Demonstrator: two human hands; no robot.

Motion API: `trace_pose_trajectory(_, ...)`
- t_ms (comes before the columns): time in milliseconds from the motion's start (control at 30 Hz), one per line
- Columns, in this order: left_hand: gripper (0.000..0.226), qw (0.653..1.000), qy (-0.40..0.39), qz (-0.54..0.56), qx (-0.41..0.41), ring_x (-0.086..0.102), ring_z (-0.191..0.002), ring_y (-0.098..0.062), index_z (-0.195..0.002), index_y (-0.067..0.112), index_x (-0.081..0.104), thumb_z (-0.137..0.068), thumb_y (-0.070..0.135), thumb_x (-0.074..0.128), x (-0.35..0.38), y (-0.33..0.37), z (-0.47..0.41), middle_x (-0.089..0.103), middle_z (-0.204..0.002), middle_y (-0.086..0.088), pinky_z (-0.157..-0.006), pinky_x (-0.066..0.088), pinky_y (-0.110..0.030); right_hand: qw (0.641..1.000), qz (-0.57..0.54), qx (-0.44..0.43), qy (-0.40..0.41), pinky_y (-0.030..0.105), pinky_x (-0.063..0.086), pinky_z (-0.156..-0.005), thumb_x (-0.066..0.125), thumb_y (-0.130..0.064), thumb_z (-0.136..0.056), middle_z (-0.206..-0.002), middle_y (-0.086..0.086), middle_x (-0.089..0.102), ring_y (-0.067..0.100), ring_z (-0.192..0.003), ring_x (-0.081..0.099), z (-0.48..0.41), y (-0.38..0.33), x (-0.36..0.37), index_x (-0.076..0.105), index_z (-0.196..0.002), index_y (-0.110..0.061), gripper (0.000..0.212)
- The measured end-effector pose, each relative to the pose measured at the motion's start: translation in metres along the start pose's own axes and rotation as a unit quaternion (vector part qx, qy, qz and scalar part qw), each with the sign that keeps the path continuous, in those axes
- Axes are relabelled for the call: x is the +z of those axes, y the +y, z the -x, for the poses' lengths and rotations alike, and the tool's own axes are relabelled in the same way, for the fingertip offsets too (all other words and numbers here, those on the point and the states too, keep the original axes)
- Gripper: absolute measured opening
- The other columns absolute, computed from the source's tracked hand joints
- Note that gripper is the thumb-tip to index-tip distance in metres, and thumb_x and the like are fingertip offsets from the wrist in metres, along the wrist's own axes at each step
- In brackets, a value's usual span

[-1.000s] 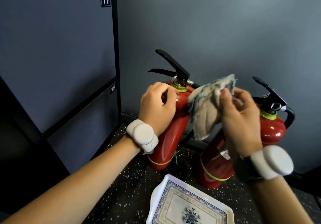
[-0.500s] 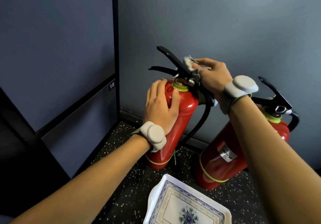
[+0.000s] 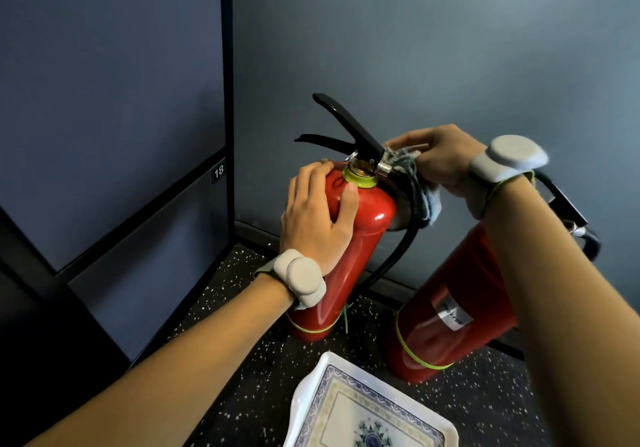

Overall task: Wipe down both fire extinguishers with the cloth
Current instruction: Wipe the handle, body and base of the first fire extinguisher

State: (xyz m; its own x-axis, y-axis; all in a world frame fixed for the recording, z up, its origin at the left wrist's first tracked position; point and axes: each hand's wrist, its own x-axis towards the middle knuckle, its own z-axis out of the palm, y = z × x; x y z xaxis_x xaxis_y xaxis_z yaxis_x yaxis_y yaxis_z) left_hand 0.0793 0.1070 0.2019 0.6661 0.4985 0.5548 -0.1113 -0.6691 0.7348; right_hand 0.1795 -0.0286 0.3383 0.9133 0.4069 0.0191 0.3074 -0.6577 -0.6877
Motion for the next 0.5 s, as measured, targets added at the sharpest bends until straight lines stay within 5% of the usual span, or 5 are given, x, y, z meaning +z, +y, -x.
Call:
trace_pose_trajectory(133, 0.059, 1.0, 0.017, 0.006, -0.01, 0.046, -0.132, -0.014, -0.14, 0.017, 0.049, -0.099, 0.055, 0.032, 0.007, 0.003, 0.004, 0.05, -0.143, 0.004, -0.102, 0.041, -0.028, 0.997, -0.073, 0.0, 0.015, 0.03, 0.064, -0.086, 0.069, 0.002, -0.092, -0.089, 0.004, 0.077, 0.011, -0.073, 0.073, -0.007, 0.003, 0.018, 0.08, -0.11, -0.015, 0.027)
trace_pose_trajectory(334, 0.064, 1.0, -0.008, 0.026, -0.007, 0.041, -0.138, -0.01, -0.146, 0.02, 0.046, -0.098, 0.06, 0.031, 0.003, 0.001, 0.006, 0.046, -0.149, 0.006, -0.106, 0.034, -0.024, 0.991, -0.118, 0.042, -0.036, 0.034, 0.065, -0.08, 0.071, -0.001, -0.092, -0.093, 0.006, 0.081, 0.022, -0.082, 0.077, -0.012, 0.014, 0.006, 0.081, -0.087, -0.025, 0.026)
trace_pose_trajectory(501, 0.062, 0.999, -0.004, 0.041, -0.016, 0.04, -0.14, -0.009, -0.147, 0.022, 0.045, -0.099, 0.059, 0.033, 0.004, -0.001, 0.008, 0.044, -0.15, 0.008, -0.107, 0.037, -0.026, 0.983, -0.163, 0.051, -0.07, 0.044, 0.063, -0.091, 0.06, -0.001, -0.099, -0.108, 0.014, 0.079, 0.031, -0.101, 0.076, -0.029, 0.012, 0.016, 0.079, -0.113, -0.012, 0.027)
